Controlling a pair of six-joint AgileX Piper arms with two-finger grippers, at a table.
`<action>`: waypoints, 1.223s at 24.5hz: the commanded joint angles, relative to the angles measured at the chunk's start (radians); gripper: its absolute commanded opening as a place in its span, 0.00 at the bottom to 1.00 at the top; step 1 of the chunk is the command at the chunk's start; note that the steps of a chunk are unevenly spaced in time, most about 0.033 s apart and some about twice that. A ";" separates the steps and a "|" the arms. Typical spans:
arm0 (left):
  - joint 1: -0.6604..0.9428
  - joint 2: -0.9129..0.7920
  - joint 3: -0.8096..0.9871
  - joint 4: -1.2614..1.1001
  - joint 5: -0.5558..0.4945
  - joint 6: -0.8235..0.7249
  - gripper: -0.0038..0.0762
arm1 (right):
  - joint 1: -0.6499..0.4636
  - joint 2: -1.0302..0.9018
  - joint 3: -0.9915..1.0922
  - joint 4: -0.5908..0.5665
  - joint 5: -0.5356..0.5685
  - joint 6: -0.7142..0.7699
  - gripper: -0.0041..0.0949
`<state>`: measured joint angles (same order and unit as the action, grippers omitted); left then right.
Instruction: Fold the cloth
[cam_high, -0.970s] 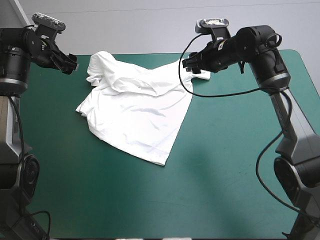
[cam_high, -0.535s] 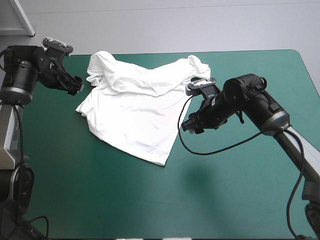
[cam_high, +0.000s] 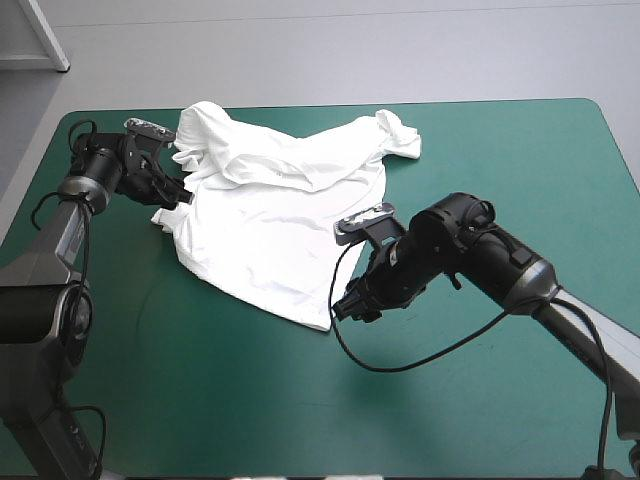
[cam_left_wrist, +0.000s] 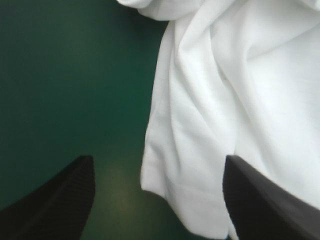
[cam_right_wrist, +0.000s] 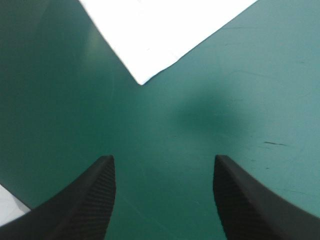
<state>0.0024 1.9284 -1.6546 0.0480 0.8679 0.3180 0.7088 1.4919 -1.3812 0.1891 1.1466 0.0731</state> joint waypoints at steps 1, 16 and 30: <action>0.040 -0.002 -0.023 -0.048 -0.042 -0.032 0.68 | 0.058 -0.045 -0.021 -0.034 -0.034 0.043 0.58; 0.095 0.160 -0.014 -0.363 0.044 0.060 0.35 | 0.129 -0.023 0.005 -0.073 -0.102 0.123 0.58; 0.095 0.190 -0.001 -0.365 0.045 0.108 0.07 | 0.200 0.205 0.005 -0.142 -0.290 0.122 0.58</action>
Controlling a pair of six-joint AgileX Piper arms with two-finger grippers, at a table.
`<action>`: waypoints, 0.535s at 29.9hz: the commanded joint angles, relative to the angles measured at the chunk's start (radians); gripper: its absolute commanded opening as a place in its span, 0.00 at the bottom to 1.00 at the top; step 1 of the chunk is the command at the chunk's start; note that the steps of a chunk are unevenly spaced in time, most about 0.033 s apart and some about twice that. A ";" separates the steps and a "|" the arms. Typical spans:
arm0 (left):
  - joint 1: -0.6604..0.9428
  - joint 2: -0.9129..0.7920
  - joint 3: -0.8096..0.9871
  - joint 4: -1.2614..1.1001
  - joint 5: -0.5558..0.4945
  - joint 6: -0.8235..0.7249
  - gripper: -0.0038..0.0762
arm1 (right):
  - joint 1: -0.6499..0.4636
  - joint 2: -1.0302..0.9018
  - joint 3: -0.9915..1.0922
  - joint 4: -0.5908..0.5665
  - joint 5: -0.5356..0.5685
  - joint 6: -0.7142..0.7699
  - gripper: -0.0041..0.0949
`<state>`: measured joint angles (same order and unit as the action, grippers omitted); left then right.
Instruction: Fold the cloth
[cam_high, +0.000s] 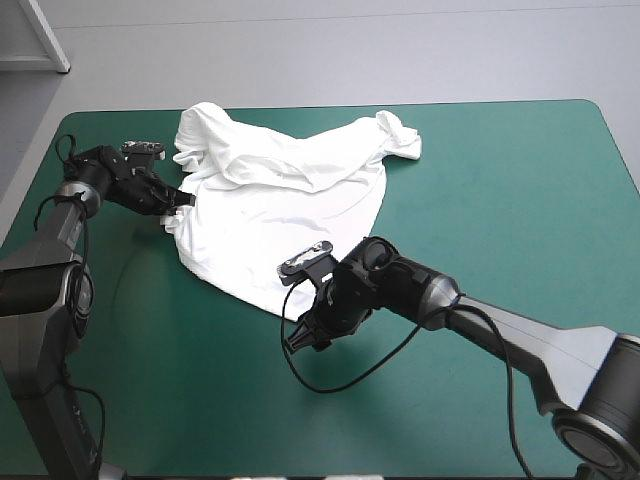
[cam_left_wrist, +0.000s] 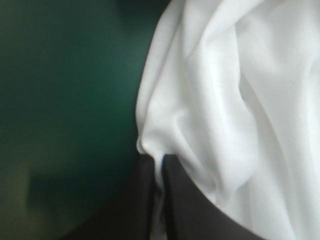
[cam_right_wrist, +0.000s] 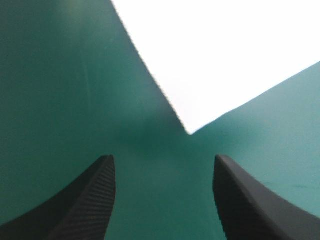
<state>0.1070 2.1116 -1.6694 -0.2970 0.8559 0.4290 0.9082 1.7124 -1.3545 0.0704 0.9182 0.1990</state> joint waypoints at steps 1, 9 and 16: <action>-0.009 0.006 0.014 -0.020 0.057 -0.003 0.07 | 0.001 -0.003 -0.022 -0.026 -0.085 -0.009 0.58; -0.009 0.006 0.014 -0.020 0.056 -0.003 0.07 | 0.001 0.090 -0.022 -0.102 -0.182 -0.011 0.58; -0.009 0.006 0.014 -0.020 0.056 -0.003 0.07 | 0.001 0.152 -0.022 -0.105 -0.183 -0.021 0.27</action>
<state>0.1070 2.1116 -1.6694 -0.2978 0.8530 0.4320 0.9094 1.8663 -1.3644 -0.0442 0.7773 0.1924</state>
